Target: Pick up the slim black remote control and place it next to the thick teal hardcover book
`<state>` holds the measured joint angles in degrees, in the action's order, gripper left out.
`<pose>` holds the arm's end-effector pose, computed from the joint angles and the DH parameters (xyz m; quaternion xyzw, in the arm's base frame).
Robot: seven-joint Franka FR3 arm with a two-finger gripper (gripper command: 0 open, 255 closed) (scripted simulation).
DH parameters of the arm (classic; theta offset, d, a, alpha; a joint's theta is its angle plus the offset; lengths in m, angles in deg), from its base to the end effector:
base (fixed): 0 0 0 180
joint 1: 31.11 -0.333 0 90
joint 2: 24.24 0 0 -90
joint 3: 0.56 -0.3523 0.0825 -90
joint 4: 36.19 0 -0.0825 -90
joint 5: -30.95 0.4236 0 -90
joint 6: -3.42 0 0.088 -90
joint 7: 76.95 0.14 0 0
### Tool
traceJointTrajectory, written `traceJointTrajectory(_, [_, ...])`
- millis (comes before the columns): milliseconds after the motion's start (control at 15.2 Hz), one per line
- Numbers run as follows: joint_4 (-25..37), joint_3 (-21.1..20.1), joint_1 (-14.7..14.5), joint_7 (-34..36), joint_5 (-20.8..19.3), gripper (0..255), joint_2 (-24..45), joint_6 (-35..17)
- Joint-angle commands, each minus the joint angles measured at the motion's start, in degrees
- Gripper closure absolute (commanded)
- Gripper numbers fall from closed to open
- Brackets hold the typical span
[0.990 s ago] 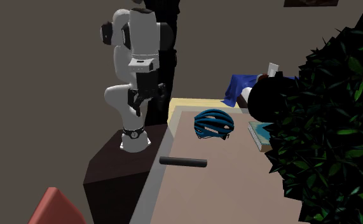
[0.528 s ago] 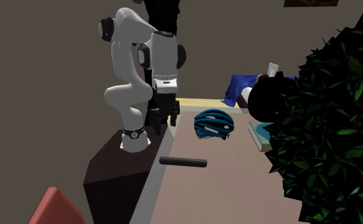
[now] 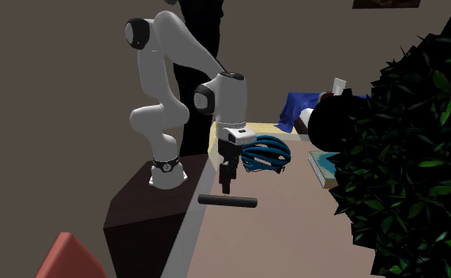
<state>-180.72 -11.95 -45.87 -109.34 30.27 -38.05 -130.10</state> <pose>0.4192 0.2029 0.3433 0.8709 0.4901 0.0204 0.0292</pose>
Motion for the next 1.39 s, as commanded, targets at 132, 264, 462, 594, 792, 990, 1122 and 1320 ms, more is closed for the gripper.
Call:
traceJointTrajectory(132, [-0.47, -0.76, -0.6, -1.61, -1.31, 0, 3.47, -4.46])
traceJointTrajectory(264, [-0.94, -0.83, -0.44, -1.28, -1.78, 0, 4.76, -6.19])
traceJointTrajectory(462, [-1.54, -0.92, -0.18, -0.7, -2.59, 0, 6.79, -8.77])
traceJointTrajectory(594, [-1.64, -0.92, -0.14, -0.58, -2.76, 0, 7.19, -9.26])
traceJointTrajectory(792, [-1.64, -0.92, -0.14, -0.57, -2.76, 0, 7.2, -9.26])
traceJointTrajectory(990, [-1.64, -0.92, -0.14, -0.58, -2.76, 0, 7.19, -9.25])
traceJointTrajectory(1122, [-1.64, -0.92, -0.14, -0.58, -2.76, 255, 7.19, -9.25])
traceJointTrajectory(1320, [-1.59, -0.92, -0.14, -0.6, -2.74, 255, 7.14, -9.16])
